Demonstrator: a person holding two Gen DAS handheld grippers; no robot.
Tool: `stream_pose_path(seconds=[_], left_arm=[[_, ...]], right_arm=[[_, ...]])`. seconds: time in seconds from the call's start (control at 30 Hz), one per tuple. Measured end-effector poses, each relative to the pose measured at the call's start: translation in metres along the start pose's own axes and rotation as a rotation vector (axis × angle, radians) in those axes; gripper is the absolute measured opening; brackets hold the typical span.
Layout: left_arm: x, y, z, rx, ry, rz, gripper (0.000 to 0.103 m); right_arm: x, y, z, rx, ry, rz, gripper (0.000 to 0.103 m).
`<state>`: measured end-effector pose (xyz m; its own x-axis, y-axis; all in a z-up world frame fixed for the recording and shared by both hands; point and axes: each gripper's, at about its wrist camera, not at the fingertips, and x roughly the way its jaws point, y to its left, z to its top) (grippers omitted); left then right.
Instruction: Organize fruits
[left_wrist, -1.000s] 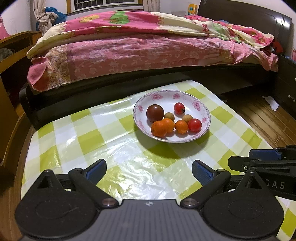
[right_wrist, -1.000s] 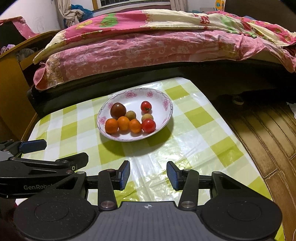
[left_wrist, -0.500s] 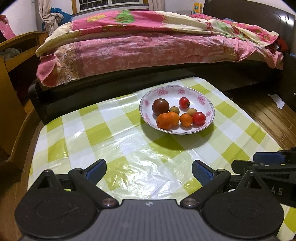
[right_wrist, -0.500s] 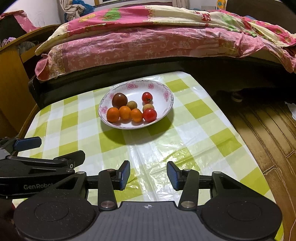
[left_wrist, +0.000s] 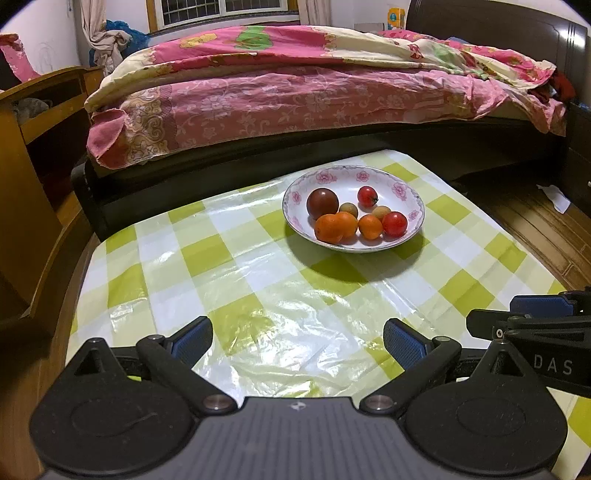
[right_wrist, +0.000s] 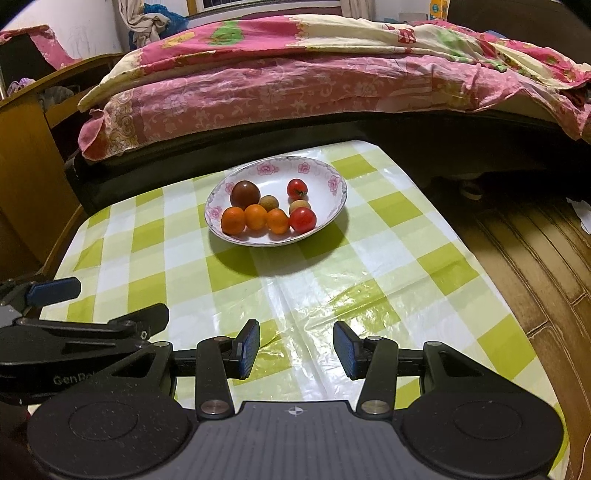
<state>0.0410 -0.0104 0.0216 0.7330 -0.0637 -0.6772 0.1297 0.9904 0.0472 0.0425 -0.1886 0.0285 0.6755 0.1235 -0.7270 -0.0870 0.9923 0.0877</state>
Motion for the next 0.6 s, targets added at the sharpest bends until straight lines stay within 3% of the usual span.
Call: stream_pose_path(seconds=[0.6], left_arm=[[-0.027, -0.008, -0.007, 0.050, -0.107, 0.043, 0.103]], right_arm=[[-0.016, 0.000, -0.010, 0.015, -0.028, 0.014, 0.043]])
